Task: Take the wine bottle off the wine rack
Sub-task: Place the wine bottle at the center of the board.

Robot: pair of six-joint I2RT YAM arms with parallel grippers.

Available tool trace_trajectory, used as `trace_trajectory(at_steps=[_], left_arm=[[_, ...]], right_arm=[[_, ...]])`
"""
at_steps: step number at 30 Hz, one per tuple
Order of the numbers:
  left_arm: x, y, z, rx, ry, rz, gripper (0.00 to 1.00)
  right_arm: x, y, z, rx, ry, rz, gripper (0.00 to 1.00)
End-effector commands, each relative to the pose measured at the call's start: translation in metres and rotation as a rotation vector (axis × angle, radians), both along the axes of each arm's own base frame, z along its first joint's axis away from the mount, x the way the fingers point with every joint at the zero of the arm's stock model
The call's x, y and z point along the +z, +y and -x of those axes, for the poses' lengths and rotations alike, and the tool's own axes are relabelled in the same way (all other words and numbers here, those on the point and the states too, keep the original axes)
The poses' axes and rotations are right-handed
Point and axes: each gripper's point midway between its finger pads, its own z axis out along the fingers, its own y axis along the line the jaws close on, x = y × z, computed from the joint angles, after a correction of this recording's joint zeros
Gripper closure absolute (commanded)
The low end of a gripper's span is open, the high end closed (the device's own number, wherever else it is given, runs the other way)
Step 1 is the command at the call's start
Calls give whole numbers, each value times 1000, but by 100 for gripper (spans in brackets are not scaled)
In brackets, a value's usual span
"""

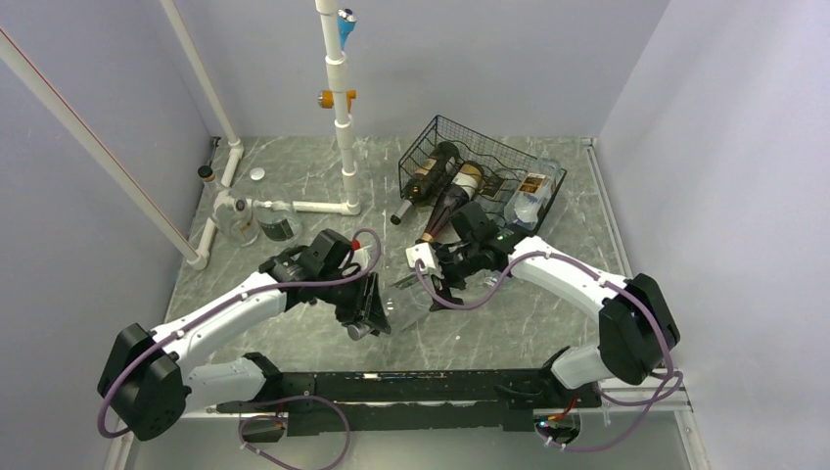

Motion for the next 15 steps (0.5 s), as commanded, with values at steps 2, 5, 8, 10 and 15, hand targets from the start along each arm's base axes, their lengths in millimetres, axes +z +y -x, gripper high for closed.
trace_trajectory(at_steps=[2,5,8,10,15], left_arm=[[51,-29,-12,-103,-146,228,100],[48,-30,-11,-107,-134,229,100],[47,-31,-10,-111,-121,236,100],[46,-32,-9,-115,-115,240,100],[43,-32,-9,-123,-105,240,100]], right_arm=[[-8,4,-6,-9,-37,-6,1],[-11,4,-5,-13,-42,-13,1],[-15,4,-5,-18,-43,-15,1],[-19,4,-5,-18,-42,-17,1],[-26,4,-7,-27,-51,-17,2]])
